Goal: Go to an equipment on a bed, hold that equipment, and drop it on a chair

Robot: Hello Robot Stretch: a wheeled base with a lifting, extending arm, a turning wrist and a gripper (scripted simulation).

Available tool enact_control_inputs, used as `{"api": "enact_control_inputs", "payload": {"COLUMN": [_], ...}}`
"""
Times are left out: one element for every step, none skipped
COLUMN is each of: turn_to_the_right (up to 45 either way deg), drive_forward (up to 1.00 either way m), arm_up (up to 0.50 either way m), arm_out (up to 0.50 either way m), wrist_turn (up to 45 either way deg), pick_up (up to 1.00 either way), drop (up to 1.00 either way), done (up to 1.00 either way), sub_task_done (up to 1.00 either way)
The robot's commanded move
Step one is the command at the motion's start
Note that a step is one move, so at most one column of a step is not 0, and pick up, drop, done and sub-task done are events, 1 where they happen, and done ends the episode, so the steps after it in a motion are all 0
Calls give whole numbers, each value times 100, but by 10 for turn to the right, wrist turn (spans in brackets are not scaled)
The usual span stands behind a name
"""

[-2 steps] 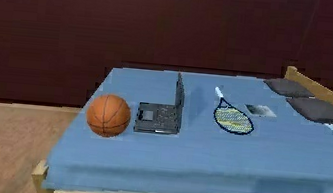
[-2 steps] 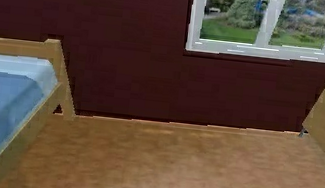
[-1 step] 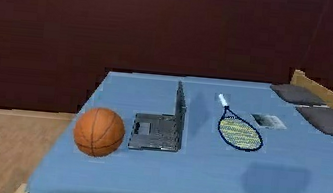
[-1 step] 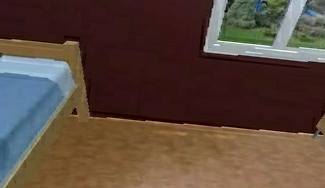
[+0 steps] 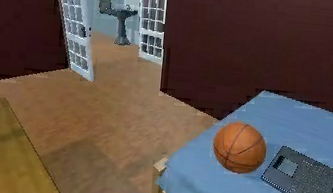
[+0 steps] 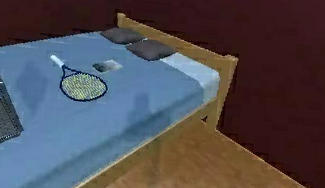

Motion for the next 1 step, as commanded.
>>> {"api": "enact_control_inputs", "payload": {"turn_to_the_right": [-450], "drive_forward": [0], "arm_up": [0], "arm_out": [0], "wrist_turn": [0], "pick_up": [0], "drop": [0], "done": [0], "sub_task_done": [0]}}
